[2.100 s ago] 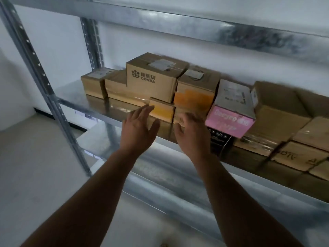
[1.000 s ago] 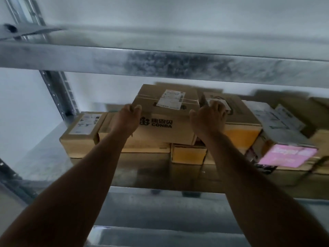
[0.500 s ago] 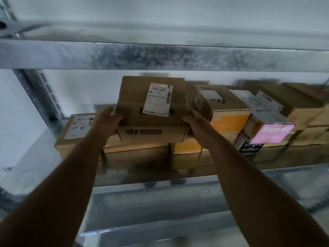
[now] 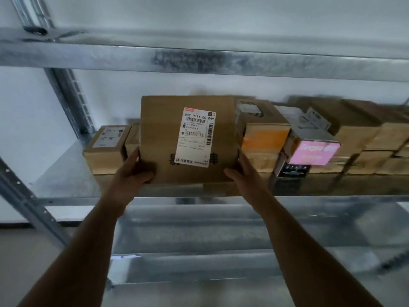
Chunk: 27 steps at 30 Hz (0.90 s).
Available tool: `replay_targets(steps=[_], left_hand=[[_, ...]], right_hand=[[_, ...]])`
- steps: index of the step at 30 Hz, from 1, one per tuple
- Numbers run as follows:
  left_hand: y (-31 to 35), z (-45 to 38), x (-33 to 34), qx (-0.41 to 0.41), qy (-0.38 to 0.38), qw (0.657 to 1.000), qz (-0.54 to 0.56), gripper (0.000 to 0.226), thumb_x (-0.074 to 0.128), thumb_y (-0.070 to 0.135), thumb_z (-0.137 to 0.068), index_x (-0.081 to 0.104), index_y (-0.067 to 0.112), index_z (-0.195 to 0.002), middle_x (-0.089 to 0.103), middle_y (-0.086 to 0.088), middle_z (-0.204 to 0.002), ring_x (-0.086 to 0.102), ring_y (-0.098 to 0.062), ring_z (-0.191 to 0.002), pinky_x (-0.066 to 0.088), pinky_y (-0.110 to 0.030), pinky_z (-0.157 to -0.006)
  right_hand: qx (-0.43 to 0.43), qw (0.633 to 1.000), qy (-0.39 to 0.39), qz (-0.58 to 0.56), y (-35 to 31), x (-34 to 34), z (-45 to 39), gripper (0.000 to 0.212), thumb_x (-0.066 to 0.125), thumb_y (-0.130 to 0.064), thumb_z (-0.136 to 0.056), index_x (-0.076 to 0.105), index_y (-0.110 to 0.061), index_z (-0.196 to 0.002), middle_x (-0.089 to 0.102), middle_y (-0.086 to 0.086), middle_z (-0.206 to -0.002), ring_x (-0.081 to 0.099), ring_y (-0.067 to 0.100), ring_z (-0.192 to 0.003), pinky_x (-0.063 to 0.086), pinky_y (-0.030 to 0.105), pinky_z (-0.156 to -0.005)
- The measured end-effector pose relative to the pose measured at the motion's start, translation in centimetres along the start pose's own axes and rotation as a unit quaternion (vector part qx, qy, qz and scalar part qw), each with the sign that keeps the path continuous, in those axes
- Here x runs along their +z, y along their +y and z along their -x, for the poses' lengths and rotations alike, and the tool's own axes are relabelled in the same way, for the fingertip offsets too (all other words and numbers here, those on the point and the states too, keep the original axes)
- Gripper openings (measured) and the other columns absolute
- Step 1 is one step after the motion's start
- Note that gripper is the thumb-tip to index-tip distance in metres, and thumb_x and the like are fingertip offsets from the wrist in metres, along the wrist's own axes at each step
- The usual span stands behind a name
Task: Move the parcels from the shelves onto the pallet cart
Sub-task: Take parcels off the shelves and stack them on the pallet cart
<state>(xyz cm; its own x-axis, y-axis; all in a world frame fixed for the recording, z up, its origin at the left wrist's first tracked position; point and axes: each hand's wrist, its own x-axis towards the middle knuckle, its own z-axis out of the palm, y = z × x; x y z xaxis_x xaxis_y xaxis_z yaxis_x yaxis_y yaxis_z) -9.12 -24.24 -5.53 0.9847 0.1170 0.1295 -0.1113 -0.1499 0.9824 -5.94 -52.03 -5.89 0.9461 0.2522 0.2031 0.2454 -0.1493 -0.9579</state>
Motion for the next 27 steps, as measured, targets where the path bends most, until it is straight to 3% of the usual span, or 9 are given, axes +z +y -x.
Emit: replay_targets(steps=[2,4,6,8,13,17,20,24,27], left_hand=[[0.4,3.1,1.9,0.012,0.000,1.000,0.002,0.070,0.051,-0.007,-0.087,0.038,0.039,-0.139,0.056,0.002,-0.127,0.057,-0.011,-0.110,0.051,-0.024,-0.083],[0.9,6.1,4.1,0.022,-0.010,1.000,0.008,0.071,0.047,-0.011,-0.087,0.036,0.032,-0.142,0.056,-0.004,-0.128,0.055,-0.018,-0.114,0.050,-0.032,-0.088],[1.5,8.9,6.5,0.023,-0.028,0.999,0.011,0.069,0.047,-0.011,-0.087,0.036,0.029,-0.142,0.058,-0.006,-0.126,0.056,-0.020,-0.113,0.052,-0.031,-0.085],[1.7,10.8,8.1,0.023,-0.035,0.999,0.004,0.067,0.048,-0.009,-0.088,0.036,0.029,-0.142,0.058,-0.005,-0.124,0.057,-0.021,-0.112,0.053,-0.027,-0.080],[2.4,14.8,13.3,0.035,-0.070,0.997,-0.027,0.069,0.054,-0.001,-0.088,0.032,0.034,-0.143,0.057,-0.002,-0.126,0.053,-0.021,-0.117,0.042,-0.053,-0.100],[3.1,16.6,18.4,0.044,-0.093,0.994,-0.049,0.071,0.058,0.003,-0.087,0.031,0.038,-0.142,0.060,0.005,-0.121,0.056,-0.016,-0.113,0.042,-0.051,-0.100],[3.5,17.6,22.6,0.051,-0.127,0.988,-0.073,0.068,0.060,0.012,-0.088,0.031,0.042,-0.141,0.058,0.008,-0.127,0.053,-0.013,-0.116,0.041,-0.048,-0.102],[4.4,18.5,28.5,0.058,-0.167,0.981,-0.080,0.069,0.063,0.019,-0.087,0.030,0.050,-0.139,0.052,0.012,-0.133,0.049,-0.014,-0.122,0.037,-0.044,-0.104],[5.6,18.9,33.0,0.081,-0.218,0.968,-0.095,0.071,0.064,0.026,-0.086,0.025,0.067,-0.128,0.047,0.025,-0.125,0.047,-0.005,-0.116,0.037,-0.036,-0.097]], right_hand=[[-0.013,1.000,0.015,-0.001,0.0,-1.0,3.2,0.067,0.053,-0.008,-0.093,0.021,-0.046,-0.138,0.041,-0.050,-0.112,0.043,-0.023,-0.106,0.047,0.009,-0.084],[-0.014,1.000,0.024,-0.012,0.4,-2.5,6.6,0.067,0.051,-0.005,-0.093,0.022,-0.040,-0.142,0.044,-0.036,-0.123,0.046,-0.018,-0.110,0.047,0.010,-0.086],[0.004,0.999,0.037,-0.011,0.7,-4.4,10.0,0.066,0.052,-0.009,-0.094,0.021,-0.036,-0.146,0.048,-0.018,-0.130,0.049,-0.004,-0.117,0.048,0.020,-0.093],[0.013,0.999,0.052,-0.005,0.8,-5.8,12.4,0.063,0.052,-0.010,-0.094,0.024,-0.034,-0.146,0.051,-0.012,-0.129,0.051,0.007,-0.118,0.048,0.030,-0.098],[-0.022,0.996,0.089,-0.016,0.6,-10.7,19.3,0.061,0.050,-0.007,-0.095,0.024,-0.026,-0.147,0.047,-0.001,-0.138,0.050,0.010,-0.123,0.051,0.027,-0.093],[-0.035,0.992,0.123,-0.021,0.6,-14.8,24.4,0.054,0.049,-0.010,-0.096,0.030,-0.030,-0.142,0.052,-0.010,-0.131,0.052,0.001,-0.118,0.049,0.014,-0.083],[-0.032,0.985,0.169,-0.009,0.5,-17.8,28.4,0.058,0.049,-0.016,-0.091,0.028,-0.032,-0.143,0.052,-0.013,-0.133,0.050,0.004,-0.122,0.049,0.020,-0.089],[-0.012,0.972,0.232,-0.015,1.2,-22.1,33.3,0.062,0.048,-0.010,-0.097,0.019,-0.029,-0.148,0.050,-0.013,-0.136,0.050,0.008,-0.124,0.049,0.034,-0.097],[-0.004,0.956,0.292,-0.019,1.5,-25.0,36.4,0.059,0.049,-0.010,-0.095,0.022,-0.030,-0.144,0.058,-0.021,-0.123,0.054,0.003,-0.117,0.050,0.020,-0.088]])
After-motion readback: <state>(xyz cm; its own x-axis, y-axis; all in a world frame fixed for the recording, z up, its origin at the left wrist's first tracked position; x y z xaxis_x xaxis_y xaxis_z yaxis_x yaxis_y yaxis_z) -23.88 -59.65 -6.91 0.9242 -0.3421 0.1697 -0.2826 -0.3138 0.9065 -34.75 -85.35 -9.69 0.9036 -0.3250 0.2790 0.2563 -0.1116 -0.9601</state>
